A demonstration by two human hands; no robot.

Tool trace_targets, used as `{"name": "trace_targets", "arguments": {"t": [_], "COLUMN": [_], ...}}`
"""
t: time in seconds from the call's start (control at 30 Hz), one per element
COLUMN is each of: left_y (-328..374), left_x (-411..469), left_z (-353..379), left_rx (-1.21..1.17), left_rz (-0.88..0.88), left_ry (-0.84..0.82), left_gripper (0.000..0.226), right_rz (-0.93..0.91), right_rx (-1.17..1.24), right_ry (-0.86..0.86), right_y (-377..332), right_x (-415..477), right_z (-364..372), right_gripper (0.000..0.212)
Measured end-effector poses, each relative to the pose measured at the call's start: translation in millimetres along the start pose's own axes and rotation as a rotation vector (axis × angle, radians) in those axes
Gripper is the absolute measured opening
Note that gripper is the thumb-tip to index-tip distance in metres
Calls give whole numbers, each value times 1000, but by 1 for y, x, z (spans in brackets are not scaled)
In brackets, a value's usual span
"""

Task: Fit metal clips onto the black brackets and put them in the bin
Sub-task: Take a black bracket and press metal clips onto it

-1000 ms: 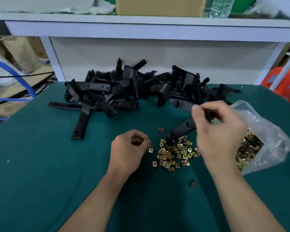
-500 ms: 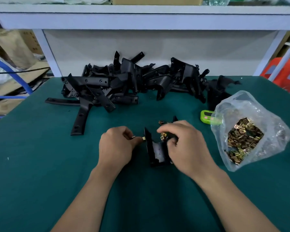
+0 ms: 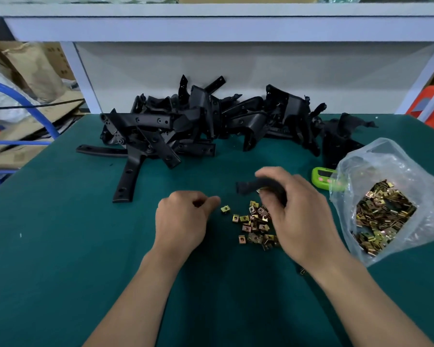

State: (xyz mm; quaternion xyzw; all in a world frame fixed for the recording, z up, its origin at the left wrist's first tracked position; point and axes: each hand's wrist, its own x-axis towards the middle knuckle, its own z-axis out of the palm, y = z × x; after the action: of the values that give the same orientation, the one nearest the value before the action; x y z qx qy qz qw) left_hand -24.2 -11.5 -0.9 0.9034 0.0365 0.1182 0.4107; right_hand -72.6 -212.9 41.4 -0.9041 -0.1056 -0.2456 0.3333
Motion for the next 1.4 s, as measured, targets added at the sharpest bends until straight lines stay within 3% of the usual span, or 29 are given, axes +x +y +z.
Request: {"name": "trace_targets", "arguments": {"t": [0.13,0.27,0.37,0.53,0.7,0.87,1.03,1.27,1.4], "left_y": [5,12,20,24,19,18,21,18,21], "left_x": [-5,-12,-19,-22,-16,-20,-22,-18,-25], "left_z": [-3,-4,-1,7,11,16,17,21,20], "left_rx": [99,71,-24,189,158,209,211,227,170], "left_rz": [139,277,325,323,273,352,427,405,368], "left_ry": [-22,-25,-120,-336,-283,-182,-116,-126,-80], "left_gripper": [15,38,35,28,6,3,36,10,23], "right_rz": [96,205,211,220,206,198,204,220,200], "right_rx": [21,-94,-260,-481,-437,-383,-359,-305,-327], "right_ry": [-62,-164,-251,-246,-178,-205,-216,-232,-233], "right_y": [-1,3,7,15,23,32,37,37,36], "right_x": [-2,-3,-5,-6,-7,-5,-3,-4,-4], "right_z": [-7,-10,-8,-2,4,11,14,15,13], "right_gripper": [31,34,35,57,29,18,20,21,25]}}
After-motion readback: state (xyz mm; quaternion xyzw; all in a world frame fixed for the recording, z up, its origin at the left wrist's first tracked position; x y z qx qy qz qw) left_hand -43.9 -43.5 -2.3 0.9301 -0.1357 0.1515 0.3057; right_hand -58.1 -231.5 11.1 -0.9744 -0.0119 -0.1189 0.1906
